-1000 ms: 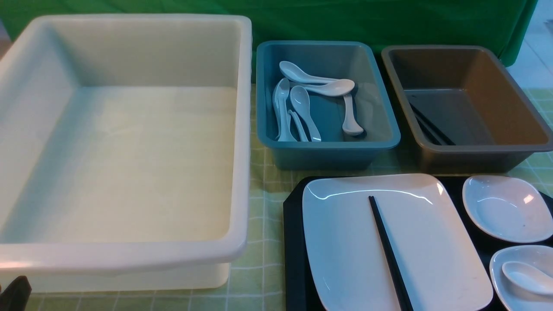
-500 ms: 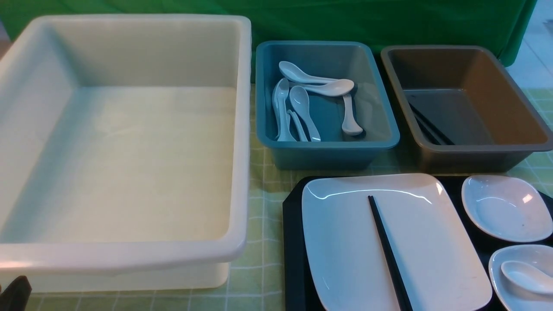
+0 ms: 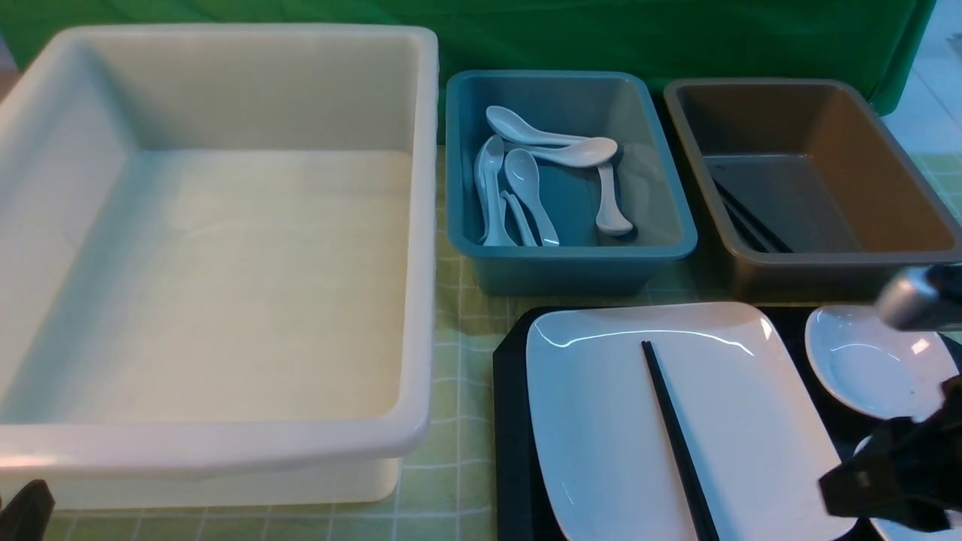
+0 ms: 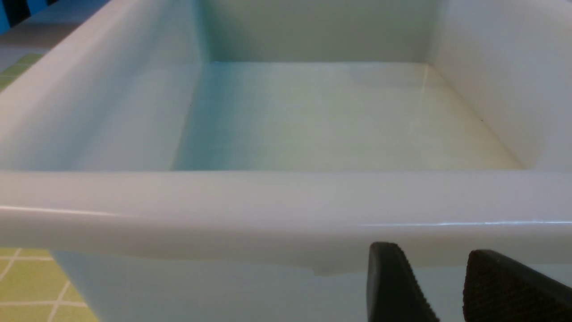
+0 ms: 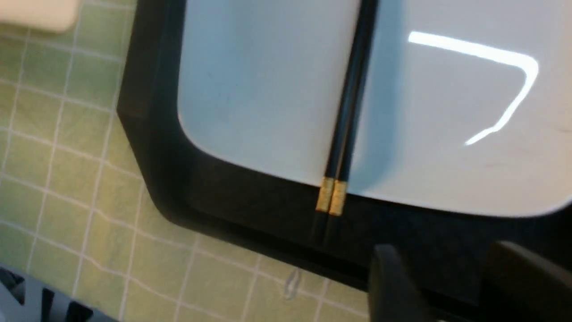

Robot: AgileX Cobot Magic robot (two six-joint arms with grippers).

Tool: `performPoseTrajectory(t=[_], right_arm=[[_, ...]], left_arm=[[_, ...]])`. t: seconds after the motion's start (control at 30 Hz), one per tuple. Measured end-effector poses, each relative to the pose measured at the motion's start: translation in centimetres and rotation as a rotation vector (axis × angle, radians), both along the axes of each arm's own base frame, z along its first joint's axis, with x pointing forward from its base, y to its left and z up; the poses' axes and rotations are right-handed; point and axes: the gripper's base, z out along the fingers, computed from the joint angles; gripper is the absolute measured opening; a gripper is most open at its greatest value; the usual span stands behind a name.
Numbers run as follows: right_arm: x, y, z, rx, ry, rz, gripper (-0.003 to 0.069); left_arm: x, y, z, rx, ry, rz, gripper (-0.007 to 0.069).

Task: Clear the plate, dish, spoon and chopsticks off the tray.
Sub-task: Use the right arm to grab a pair of chopsticks from the plate

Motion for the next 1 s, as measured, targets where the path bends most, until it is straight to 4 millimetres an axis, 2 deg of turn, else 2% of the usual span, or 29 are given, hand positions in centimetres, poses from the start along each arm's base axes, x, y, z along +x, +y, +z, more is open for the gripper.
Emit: performPoseTrajectory(t=[0.13, 0.3, 0.33, 0.47, 0.7, 1.0], right_arm=[[0.9, 3.7, -2.6, -0.133, 0.070, 0.088, 0.0319], [1.9, 7.0, -3.9, -0.254, 0.069, 0.119, 0.0362], [2.5, 8.3, -4.3, -0.280, 0.070, 0.132, 0.0391], [3.8, 10.0, -5.8, -0.314, 0.101, 0.137, 0.0415], [4.6, 10.7, -9.1, -0.380, 0.187, 0.137, 0.0418], [5.0, 11.0, -10.1, -0.378, 0.198, 0.088, 0.0414]], left_arm=[[0.0, 0.0, 0.0, 0.000, 0.000, 0.000, 0.0224], [0.0, 0.0, 0.0, 0.000, 0.000, 0.000, 0.0224], [0.0, 0.0, 0.0, 0.000, 0.000, 0.000, 0.0224], [0.0, 0.0, 0.0, 0.000, 0.000, 0.000, 0.0224], [0.0, 0.0, 0.0, 0.000, 0.000, 0.000, 0.0224], [0.0, 0.0, 0.0, 0.000, 0.000, 0.000, 0.0224]])
